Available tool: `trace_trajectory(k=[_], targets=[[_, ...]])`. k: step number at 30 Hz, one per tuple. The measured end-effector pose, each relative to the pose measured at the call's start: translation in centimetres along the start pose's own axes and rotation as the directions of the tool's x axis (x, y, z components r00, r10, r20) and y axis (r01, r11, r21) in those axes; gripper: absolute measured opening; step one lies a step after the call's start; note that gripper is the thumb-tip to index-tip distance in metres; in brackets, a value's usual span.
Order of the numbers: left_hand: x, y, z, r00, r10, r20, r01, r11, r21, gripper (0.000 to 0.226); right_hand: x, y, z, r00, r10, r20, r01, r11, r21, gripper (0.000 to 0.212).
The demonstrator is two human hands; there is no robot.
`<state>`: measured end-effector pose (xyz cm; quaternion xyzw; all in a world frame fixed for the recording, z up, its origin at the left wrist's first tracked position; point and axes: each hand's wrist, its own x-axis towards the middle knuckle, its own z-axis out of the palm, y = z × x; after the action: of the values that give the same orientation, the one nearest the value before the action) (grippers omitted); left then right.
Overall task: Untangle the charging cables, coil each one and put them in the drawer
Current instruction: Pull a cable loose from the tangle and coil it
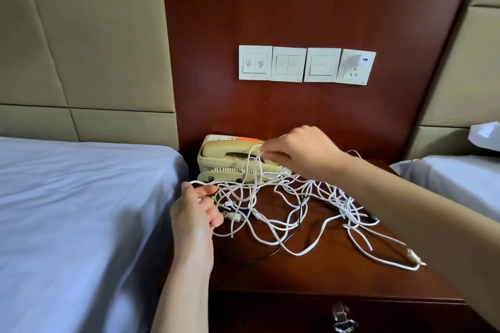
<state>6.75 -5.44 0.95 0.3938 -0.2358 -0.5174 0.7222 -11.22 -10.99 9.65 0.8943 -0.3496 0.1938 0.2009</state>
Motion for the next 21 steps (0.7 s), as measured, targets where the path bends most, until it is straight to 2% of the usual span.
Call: trace_trajectory(k=[4,8,10,13,18,21], targets=[[-0.6,-0.6,0.4,0.992,0.104,0.066,-0.117,0.961,0.251,0.046,-0.3,-2.5,1.0,0.995,-0.094,-0.013,0.095,0.995,0.029,0.029],[-1.7,-0.9,1.2,0.971,0.065,0.229,-0.151,0.911,0.383,0.042,-0.4,-3.9,1.0,0.986,-0.168,0.019,0.168,0.985,0.028,0.021],[-2.0,-0.8,1.2,0.961,0.095,0.261,-0.194,0.901,0.387,0.037,-0.6,-3.5,0.9,0.990,-0.109,0.090,0.105,0.993,0.047,0.018],[-1.4,-0.5,0.9,0.975,0.152,0.162,-0.199,0.921,0.334,0.036,-1.2,-1.0,0.7,0.980,0.062,0.188,-0.084,0.990,0.112,0.022],[-0.9,-0.1,0.5,0.981,0.192,0.032,-0.194,0.955,0.224,0.036,-2.1,4.1,1.3,0.935,0.274,0.225,-0.299,0.950,0.086,0.015],[-1.0,0.3,0.6,0.985,0.162,-0.063,-0.158,0.985,0.063,0.034,-1.7,6.0,1.3,0.911,0.357,0.205,-0.378,0.923,0.074,0.014]])
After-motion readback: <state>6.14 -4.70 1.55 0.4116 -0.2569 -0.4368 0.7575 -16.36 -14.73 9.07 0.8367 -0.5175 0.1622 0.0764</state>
